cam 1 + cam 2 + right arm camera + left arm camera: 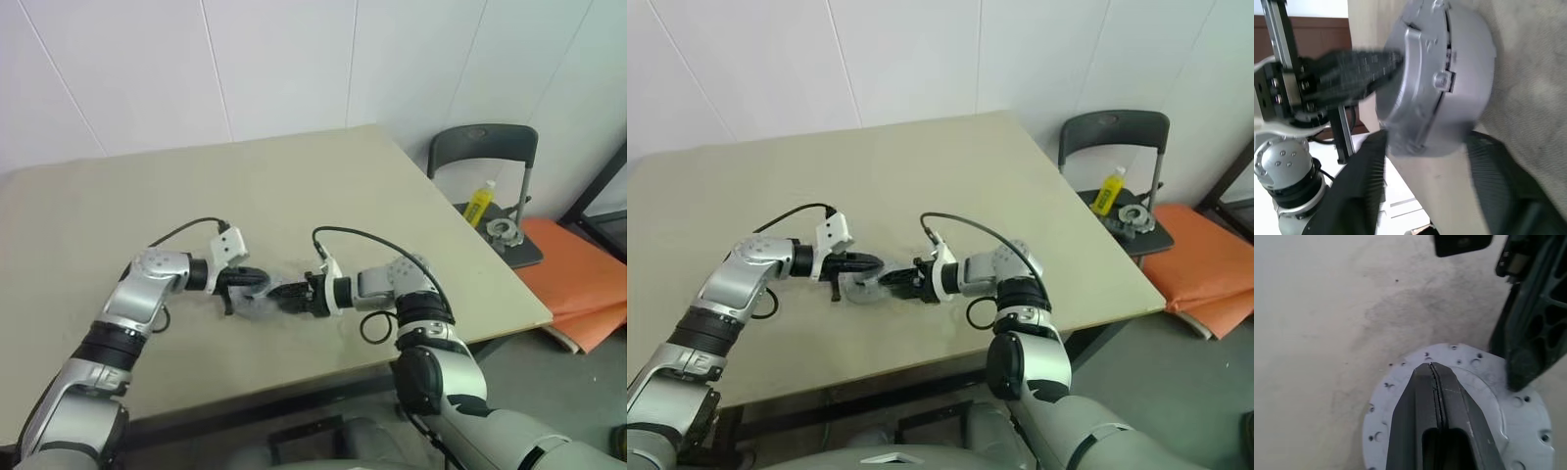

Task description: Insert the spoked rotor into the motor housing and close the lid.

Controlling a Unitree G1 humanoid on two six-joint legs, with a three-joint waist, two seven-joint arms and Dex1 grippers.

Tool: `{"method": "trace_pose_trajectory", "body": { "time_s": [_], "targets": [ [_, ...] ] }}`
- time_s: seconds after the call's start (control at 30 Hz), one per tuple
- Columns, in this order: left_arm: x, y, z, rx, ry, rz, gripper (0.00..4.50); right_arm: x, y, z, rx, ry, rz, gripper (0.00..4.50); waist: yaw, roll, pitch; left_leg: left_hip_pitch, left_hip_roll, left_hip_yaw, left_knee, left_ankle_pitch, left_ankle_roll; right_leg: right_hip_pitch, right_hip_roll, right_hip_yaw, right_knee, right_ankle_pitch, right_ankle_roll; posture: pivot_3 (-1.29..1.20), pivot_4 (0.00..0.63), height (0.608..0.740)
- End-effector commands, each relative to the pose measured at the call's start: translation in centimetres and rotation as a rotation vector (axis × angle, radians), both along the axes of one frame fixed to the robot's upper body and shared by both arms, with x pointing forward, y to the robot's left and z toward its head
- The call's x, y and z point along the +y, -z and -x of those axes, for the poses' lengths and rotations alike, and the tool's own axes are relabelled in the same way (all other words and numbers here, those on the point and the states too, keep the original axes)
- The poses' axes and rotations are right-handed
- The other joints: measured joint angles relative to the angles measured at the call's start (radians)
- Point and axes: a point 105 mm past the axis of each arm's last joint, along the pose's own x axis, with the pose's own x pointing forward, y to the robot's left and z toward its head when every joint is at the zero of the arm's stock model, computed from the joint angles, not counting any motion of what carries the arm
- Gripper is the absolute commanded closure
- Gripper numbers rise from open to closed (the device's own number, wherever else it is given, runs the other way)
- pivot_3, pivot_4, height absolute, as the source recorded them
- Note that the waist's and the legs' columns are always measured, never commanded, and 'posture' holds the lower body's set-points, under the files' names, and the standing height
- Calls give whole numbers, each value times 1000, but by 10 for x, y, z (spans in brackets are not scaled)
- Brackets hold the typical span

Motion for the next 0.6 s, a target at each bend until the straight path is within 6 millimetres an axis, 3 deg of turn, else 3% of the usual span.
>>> {"method": "trace_pose_trajectory", "body": {
  "time_s": [0.03, 0.2, 0.27, 0.33, 0.43, 0.5, 0.6],
  "targets": [
    [9, 42, 15, 139, -12, -96, 4500, 29, -44, -4, -101, -29, -185, 3250, 0, 0, 0, 0, 0, 0, 0, 0, 0, 0, 0, 0, 0, 0, 0, 0, 0, 740],
    [10, 40, 8, 89, -41, -94, 4500, 24, -42, -12, -98, 22, -185, 3279, 1, 0, 0, 0, 0, 0, 0, 0, 0, 0, 0, 0, 0, 0, 0, 0, 0, 740],
    [9, 31, 0, 52, -77, -33, 4500, 21, -38, -16, -95, 48, -175, 3279, 0, 0, 0, 0, 0, 0, 0, 0, 0, 0, 0, 0, 1, 0, 0, 0, 0, 740],
    [8, 9, -17, 17, -170, 112, 4500, 19, -33, -17, -90, 64, -165, 3279, 1, 1, 0, 0, 0, 0, 0, 0, 0, 0, 0, 0, 1, 0, 0, 0, 0, 740],
    [22, -26, -45, -1, -375, 353, 4500, 17, -30, -19, -85, 85, -166, 3279, 2, -2, 2, -1, 0, 0, 1, 0, 0, -1, 0, 0, 1, 0, 1, 0, 0, 740],
    [28, -46, -53, 7, -455, 474, 4500, 16, -29, -20, -86, 97, -170, 3279, 0, -5, 4, -3, 0, -1, 1, 0, 0, -2, 1, 0, 2, 2, 4, 0, 0, 740],
    [35, -57, -55, 40, -516, 567, 4500, 16, -27, -21, -87, 103, -170, 3279, 1, -6, 4, -10, 0, -1, 1, 0, 0, -9, 2, 0, 3, 3, 4, 0, 0, 740]
  ]
}}
